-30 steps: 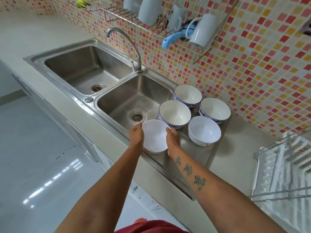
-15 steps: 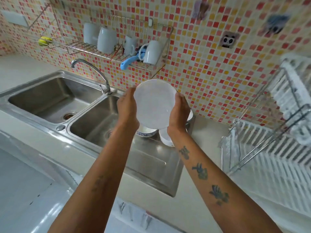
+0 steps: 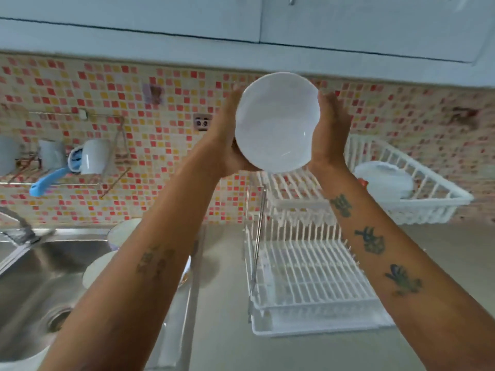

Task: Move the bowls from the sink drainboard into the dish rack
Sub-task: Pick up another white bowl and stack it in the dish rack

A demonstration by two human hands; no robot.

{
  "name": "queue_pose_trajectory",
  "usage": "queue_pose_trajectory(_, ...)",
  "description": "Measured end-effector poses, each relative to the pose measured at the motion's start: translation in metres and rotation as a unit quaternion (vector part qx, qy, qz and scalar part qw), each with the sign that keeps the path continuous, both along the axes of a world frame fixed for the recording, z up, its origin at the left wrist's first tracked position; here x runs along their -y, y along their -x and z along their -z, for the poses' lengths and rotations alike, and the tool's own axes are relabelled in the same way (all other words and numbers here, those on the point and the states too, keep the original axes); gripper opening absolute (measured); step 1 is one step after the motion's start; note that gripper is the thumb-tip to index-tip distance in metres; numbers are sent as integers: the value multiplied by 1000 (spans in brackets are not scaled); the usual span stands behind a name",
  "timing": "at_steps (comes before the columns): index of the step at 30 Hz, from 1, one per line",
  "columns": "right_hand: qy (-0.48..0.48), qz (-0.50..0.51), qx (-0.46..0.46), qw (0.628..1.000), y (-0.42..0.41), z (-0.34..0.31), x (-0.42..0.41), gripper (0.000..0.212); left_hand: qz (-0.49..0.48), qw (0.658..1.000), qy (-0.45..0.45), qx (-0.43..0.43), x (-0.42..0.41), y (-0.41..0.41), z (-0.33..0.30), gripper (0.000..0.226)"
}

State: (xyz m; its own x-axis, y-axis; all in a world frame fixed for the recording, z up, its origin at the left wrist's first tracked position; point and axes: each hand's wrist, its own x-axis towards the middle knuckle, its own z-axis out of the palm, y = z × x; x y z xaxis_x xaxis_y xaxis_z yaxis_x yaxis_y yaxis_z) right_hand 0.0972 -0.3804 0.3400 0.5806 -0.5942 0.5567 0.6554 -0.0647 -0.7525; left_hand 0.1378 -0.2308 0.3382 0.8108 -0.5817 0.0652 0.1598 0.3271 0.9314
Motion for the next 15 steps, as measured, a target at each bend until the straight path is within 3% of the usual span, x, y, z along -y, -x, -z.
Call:
queue_pose_trajectory(4,21,28,2,999,16,-8,69,36,148,988,-32,-4,57,-5,-8,69)
queue_pose_trajectory(7,57,55,-31,996,24,-8,113,30,157,987,-29,14,104,-9,-7,75)
queue_pose_trajectory(11,107,94,-91,986,33,-14,169,38,58,989,-81,105,163,1,-6,74)
queue_pose_trajectory(15,124,90,-182,971,35,-9,207,29,-79,951,-136,265,218,11,5,74)
